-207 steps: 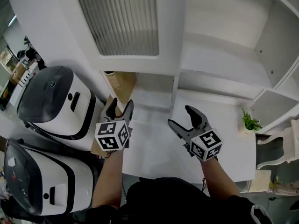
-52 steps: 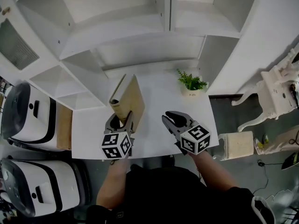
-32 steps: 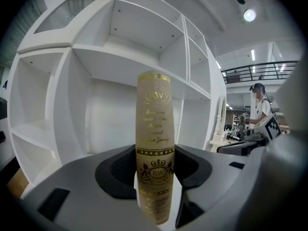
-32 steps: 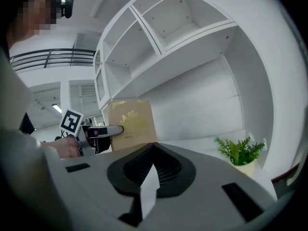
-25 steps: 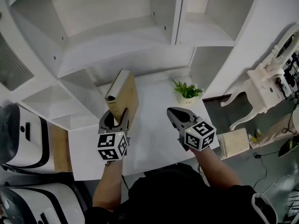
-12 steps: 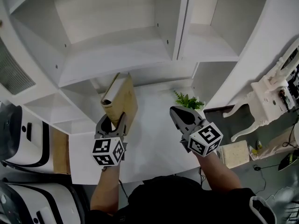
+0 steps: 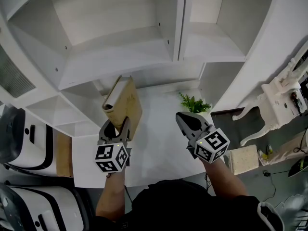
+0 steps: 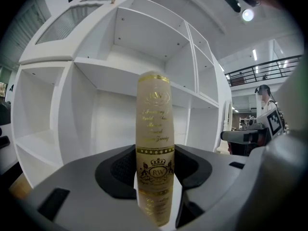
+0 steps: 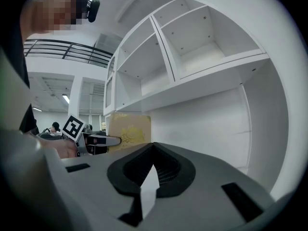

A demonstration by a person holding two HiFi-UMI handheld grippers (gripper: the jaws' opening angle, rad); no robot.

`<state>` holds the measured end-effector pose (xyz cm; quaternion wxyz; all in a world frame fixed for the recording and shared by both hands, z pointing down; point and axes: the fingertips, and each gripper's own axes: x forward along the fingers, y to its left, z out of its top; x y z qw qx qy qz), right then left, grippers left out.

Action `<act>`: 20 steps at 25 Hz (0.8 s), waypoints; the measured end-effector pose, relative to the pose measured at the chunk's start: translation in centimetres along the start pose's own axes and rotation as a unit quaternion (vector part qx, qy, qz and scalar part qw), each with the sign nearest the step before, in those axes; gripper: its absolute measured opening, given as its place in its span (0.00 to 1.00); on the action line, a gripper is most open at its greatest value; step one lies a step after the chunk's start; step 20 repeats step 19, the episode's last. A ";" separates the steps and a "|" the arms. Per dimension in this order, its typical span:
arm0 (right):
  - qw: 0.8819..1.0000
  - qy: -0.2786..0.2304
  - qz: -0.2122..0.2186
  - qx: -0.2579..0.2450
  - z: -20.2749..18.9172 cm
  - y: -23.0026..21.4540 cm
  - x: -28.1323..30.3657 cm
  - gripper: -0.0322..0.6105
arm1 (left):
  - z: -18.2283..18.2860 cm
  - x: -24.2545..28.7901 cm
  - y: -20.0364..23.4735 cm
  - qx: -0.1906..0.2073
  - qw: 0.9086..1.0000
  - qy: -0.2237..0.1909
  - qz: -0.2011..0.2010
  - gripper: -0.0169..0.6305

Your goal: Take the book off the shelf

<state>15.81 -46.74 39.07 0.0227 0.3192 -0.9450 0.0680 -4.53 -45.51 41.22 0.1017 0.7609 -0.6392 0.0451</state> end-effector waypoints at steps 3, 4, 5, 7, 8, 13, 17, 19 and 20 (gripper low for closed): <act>1.000 0.006 0.002 0.006 -0.7 0.2 -0.1 0.07 | -0.2 0.0 -0.4 -0.001 1.000 0.002 -0.002 0.34; 1.000 0.007 0.003 0.007 -0.8 0.3 -0.2 0.07 | -0.3 -0.1 -0.4 -0.002 1.000 0.003 -0.002 0.34; 1.000 0.009 0.004 0.007 -1.0 0.4 -0.2 0.07 | -0.5 -0.1 -0.5 -0.002 1.000 0.005 -0.002 0.34; 1.000 0.011 0.006 0.007 -1.2 0.5 -0.2 0.07 | -0.7 -0.1 -0.5 -0.004 1.000 0.007 -0.001 0.34; 1.000 0.012 0.006 0.007 -1.2 0.5 -0.2 0.07 | -0.8 -0.1 -0.5 -0.004 1.000 0.007 -0.001 0.34; 1.000 0.011 0.007 0.006 -1.0 0.4 -0.4 0.07 | -0.8 -0.4 -0.3 -0.003 1.000 0.008 0.003 0.34; 1.000 0.010 0.007 0.004 -0.6 0.2 -0.5 0.07 | -0.8 -0.5 -0.3 -0.002 1.000 0.008 0.005 0.34; 1.000 0.009 0.007 0.003 -0.5 0.2 -0.6 0.07 | -0.9 -0.6 -0.4 -0.002 1.000 0.009 0.005 0.34; 1.000 0.009 0.007 0.003 -0.5 0.2 -0.6 0.07 | -0.9 -0.6 -0.4 -0.002 1.000 0.009 0.005 0.34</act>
